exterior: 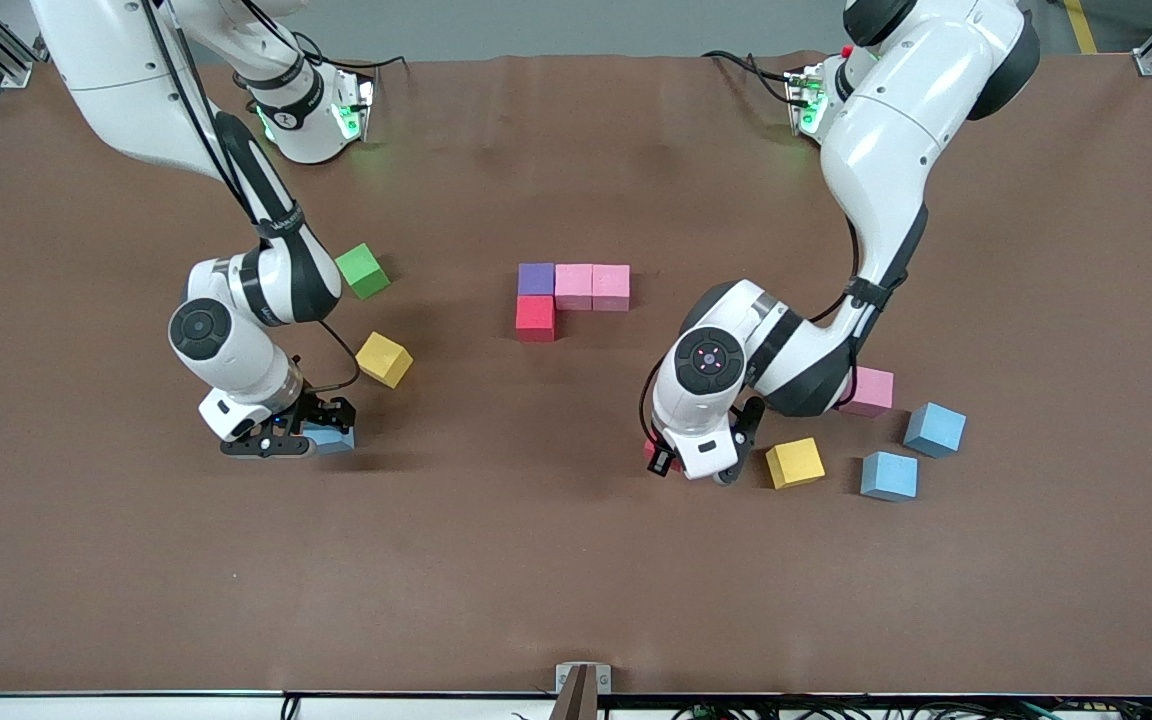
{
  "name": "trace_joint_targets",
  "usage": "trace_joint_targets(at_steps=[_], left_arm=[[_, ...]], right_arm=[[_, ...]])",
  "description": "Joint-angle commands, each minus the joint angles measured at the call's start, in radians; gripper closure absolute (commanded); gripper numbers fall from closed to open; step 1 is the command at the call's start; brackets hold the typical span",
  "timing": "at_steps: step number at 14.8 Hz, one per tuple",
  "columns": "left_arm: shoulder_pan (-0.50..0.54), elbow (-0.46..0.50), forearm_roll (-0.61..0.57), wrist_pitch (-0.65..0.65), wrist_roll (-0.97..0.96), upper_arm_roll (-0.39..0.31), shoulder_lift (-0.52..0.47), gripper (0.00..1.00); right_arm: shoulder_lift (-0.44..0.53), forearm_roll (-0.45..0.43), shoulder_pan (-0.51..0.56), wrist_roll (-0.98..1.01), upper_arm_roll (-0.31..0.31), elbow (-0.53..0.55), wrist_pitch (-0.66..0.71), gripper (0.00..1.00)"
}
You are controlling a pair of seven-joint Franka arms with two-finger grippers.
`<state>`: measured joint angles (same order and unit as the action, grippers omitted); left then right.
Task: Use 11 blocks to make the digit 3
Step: 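Lower the right gripper and grasp the blue block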
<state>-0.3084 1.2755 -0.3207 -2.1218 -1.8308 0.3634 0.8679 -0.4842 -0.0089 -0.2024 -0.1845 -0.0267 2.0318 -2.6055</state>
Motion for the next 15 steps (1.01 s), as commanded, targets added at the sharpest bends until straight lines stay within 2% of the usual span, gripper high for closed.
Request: trace_joint_targets(at_steps=[1,2,5,10,13,15], left_arm=[[0.0,0.008,-0.018,0.002,0.002,0.0,-0.017,0.56],[0.0,0.008,-0.02,0.002,0.002,0.0,-0.017,0.56],[0.0,0.008,-0.018,0.002,0.002,0.0,-0.017,0.56],[0.002,0.01,-0.02,0.002,0.002,0.0,-0.015,0.56],[0.002,0.008,-0.02,0.002,0.004,-0.003,-0.015,0.56],[0.003,0.01,-0.02,0.002,0.004,-0.003,-0.015,0.56]], right_arm=[[0.015,-0.013,0.014,0.002,0.011,0.008,0.008,0.44],[0.016,-0.013,0.011,0.007,0.01,0.007,0.008,0.62],[0.018,-0.013,-0.006,0.01,0.013,-0.016,0.025,0.96],[0.016,0.0,-0.07,-0.007,0.017,-0.157,0.22,0.99],[0.013,0.067,-0.138,-0.061,0.025,-0.186,0.225,0.99],[0.01,0.072,-0.192,-0.143,0.025,-0.212,0.226,0.99]])
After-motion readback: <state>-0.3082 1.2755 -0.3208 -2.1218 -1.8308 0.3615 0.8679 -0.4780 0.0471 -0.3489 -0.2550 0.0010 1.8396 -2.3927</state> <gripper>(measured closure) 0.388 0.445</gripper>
